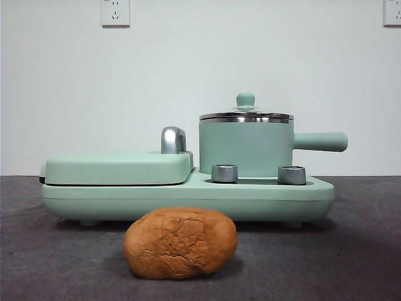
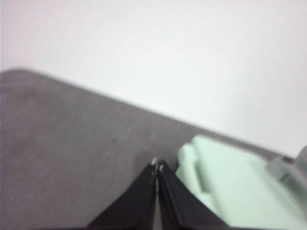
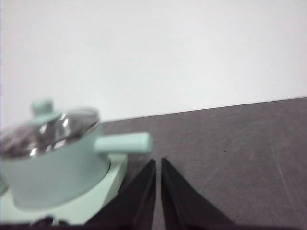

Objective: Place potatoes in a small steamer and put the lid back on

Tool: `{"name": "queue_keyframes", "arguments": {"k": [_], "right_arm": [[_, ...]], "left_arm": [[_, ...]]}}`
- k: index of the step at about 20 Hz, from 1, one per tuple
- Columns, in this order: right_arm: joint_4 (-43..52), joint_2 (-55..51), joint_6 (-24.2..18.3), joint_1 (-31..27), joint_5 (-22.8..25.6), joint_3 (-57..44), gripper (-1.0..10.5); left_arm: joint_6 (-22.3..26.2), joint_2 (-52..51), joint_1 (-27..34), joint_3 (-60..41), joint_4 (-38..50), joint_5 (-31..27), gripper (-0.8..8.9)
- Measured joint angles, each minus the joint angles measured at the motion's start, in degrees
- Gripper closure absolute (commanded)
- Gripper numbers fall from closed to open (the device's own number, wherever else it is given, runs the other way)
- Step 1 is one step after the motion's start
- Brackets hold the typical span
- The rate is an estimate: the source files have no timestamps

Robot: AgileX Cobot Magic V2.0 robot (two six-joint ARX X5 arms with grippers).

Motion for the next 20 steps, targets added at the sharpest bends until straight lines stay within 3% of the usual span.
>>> {"name": "queue_keyframes", "arguments": {"k": [4, 9, 13, 16, 20], "right_arm": [[-4.26, 0.83, 5.86, 0.0, 1.07, 5.03, 9.3], [-14.51, 4.81, 6.93, -0.02, -0.33, 15.34, 9.3], [-23.12, 9.62, 3.06, -0.02, -3.89, 21.86, 9.3], [-27.32, 12.87, -1.31, 0.0, -5.84, 25.79, 9.3], [-30.97, 16.98, -7.96, -0.02, -8.22, 30.51, 9.3]], "left_arm": [[-0.66, 1.9, 0.0, 3.96, -4.17, 2.1, 8.09], [-0.13, 7.98, 0.0, 13.59, -9.35, 6.25, 8.08], [4.0, 15.34, 0.0, 20.9, -13.68, 14.29, 8.09], [9.77, 20.98, -0.04, 25.94, -18.62, 19.1, 8.09], [17.64, 26.82, -0.22, 31.23, -21.88, 22.03, 8.09]]}}
